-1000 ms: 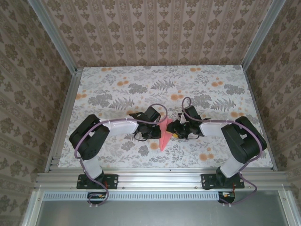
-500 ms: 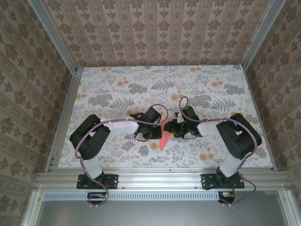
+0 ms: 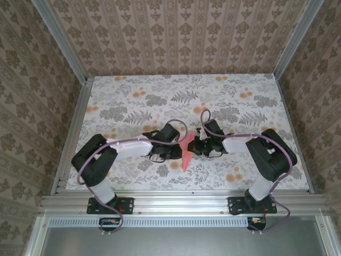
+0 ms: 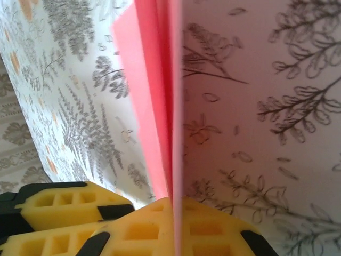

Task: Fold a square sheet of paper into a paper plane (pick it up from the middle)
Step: Turn over the paper at the center of the table.

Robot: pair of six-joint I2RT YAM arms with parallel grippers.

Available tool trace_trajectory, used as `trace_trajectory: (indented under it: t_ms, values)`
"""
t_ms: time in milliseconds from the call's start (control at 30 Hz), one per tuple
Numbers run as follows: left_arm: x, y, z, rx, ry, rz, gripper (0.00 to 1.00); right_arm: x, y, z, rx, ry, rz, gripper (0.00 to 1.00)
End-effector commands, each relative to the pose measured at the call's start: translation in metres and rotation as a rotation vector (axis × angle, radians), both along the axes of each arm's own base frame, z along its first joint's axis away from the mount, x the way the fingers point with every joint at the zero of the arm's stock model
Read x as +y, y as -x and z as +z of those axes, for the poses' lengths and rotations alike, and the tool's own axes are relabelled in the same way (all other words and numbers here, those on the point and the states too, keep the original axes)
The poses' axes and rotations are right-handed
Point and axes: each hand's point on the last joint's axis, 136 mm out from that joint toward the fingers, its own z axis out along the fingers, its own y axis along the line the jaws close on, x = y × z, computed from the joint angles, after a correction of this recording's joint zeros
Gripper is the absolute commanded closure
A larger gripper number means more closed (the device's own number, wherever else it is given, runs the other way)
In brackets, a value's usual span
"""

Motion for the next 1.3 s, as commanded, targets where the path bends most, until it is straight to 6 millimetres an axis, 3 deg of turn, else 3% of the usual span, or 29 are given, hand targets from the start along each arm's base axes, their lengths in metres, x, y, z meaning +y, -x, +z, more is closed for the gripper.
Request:
trace_trajectory:
  t_ms: [0,100,300,400,467,567,800,1000,1167,1267]
  values:
    - [0.015,-0.012,0.029,-0.100,0.021,0.089,0.78,-0.018,0.001,0.025,-0.065,0.159,0.057,0.94]
    - [0.040,-0.018,0.040,-0.149,-0.010,0.164,0.77,-0.044,0.001,0.044,-0.117,0.336,0.087,0.94]
    - [0.095,-0.022,0.051,-0.207,-0.046,0.347,0.75,-0.122,0.000,0.086,-0.181,0.952,0.149,0.94]
    - [0.120,-0.022,0.056,-0.233,-0.033,0.441,0.73,-0.129,-0.004,0.096,-0.207,1.101,0.195,0.92]
    - [0.134,-0.021,0.059,-0.251,-0.027,0.483,0.71,-0.126,-0.007,0.096,-0.222,1.175,0.227,0.90]
    - [0.154,-0.019,0.066,-0.281,-0.042,0.531,0.69,-0.111,-0.009,0.080,-0.200,1.238,0.295,0.90]
    - [0.182,-0.008,0.075,-0.298,-0.041,0.593,0.66,-0.052,-0.010,0.038,-0.205,1.293,0.407,0.90]
    - [0.195,0.000,0.078,-0.312,-0.011,0.634,0.62,-0.006,0.000,0.012,-0.202,1.256,0.463,0.84]
    - [0.196,0.003,0.078,-0.315,0.011,0.634,0.60,0.017,0.012,-0.001,-0.157,1.145,0.478,0.78]
    - [0.192,0.003,0.079,-0.311,0.017,0.613,0.58,0.029,0.017,0.008,-0.162,1.054,0.483,0.61]
